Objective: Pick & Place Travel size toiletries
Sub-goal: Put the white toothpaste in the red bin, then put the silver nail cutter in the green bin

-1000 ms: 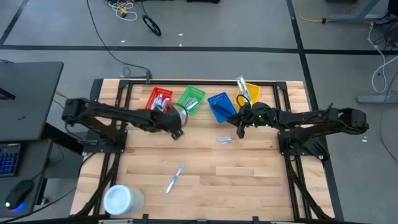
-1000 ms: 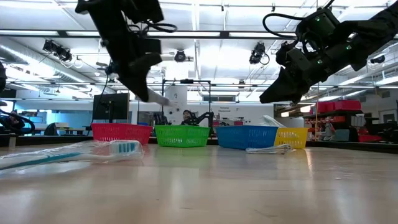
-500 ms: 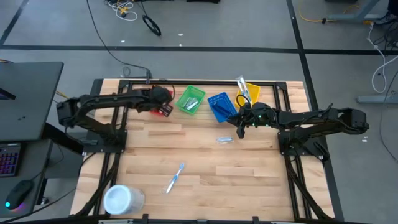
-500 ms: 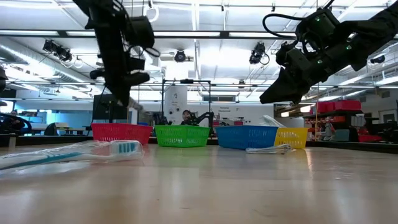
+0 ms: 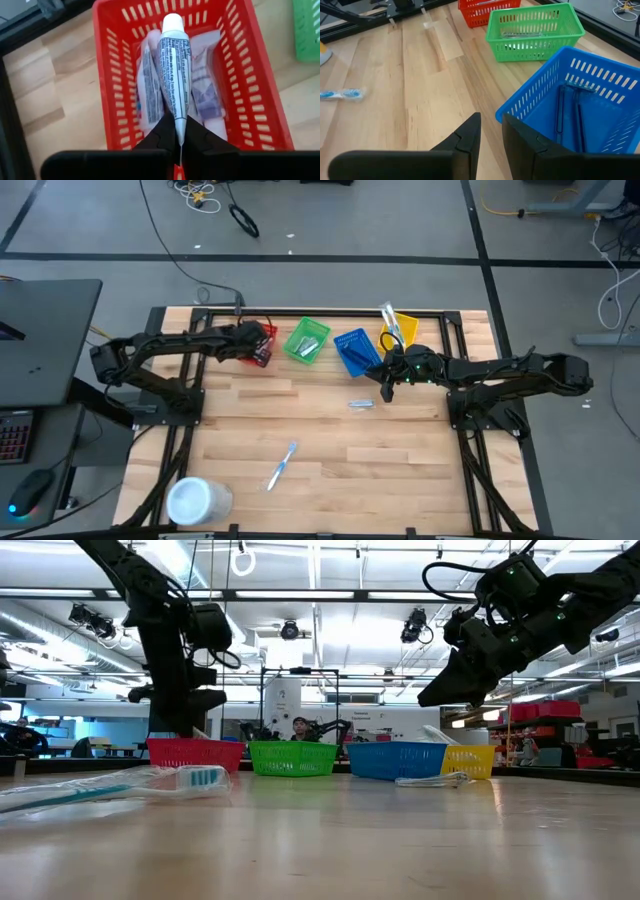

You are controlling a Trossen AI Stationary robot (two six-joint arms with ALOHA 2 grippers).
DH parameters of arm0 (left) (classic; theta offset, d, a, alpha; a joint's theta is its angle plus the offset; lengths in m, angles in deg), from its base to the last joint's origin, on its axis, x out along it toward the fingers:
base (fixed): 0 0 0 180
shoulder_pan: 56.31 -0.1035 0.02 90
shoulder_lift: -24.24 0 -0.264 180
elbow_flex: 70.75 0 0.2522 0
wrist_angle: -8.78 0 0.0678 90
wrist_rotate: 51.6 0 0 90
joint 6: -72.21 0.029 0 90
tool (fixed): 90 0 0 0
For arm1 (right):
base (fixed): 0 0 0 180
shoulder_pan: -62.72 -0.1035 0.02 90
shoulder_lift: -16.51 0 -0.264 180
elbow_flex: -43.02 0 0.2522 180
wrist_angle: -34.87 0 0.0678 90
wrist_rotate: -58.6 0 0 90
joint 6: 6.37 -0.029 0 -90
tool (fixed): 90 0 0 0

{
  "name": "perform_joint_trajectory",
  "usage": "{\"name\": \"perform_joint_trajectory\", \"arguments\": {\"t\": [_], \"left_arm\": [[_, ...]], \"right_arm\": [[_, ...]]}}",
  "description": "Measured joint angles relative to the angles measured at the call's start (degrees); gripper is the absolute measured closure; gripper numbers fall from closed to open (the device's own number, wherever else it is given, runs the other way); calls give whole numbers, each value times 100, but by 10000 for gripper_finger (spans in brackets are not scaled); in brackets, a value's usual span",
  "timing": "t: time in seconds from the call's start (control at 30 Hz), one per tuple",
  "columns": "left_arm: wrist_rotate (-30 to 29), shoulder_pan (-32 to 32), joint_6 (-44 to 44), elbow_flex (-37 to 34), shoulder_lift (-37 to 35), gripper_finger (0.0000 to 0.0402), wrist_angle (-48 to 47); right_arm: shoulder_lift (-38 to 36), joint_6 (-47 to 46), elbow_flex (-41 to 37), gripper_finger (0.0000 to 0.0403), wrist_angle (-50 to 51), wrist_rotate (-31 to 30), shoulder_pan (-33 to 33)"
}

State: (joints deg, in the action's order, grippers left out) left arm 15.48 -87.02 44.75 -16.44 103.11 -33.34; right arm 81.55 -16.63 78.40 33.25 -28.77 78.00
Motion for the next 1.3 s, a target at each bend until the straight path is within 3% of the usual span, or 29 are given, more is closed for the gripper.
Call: {"name": "perform_joint_trajectory", "arguments": {"t": [0.5,0.9,1.1,1.3], "left_arm": [[225,-256,140,-251,0,377,380],[221,-232,440,-243,0,284,660],[223,60,768,166,0,275,872],[307,742,674,632,0,287,873]], "right_arm": [[0,0,0,315,-4,0,0],[0,0,0,315,-4,0,-1],[0,0,0,315,-4,5,0],[0,0,0,315,118,204,-6]]}}
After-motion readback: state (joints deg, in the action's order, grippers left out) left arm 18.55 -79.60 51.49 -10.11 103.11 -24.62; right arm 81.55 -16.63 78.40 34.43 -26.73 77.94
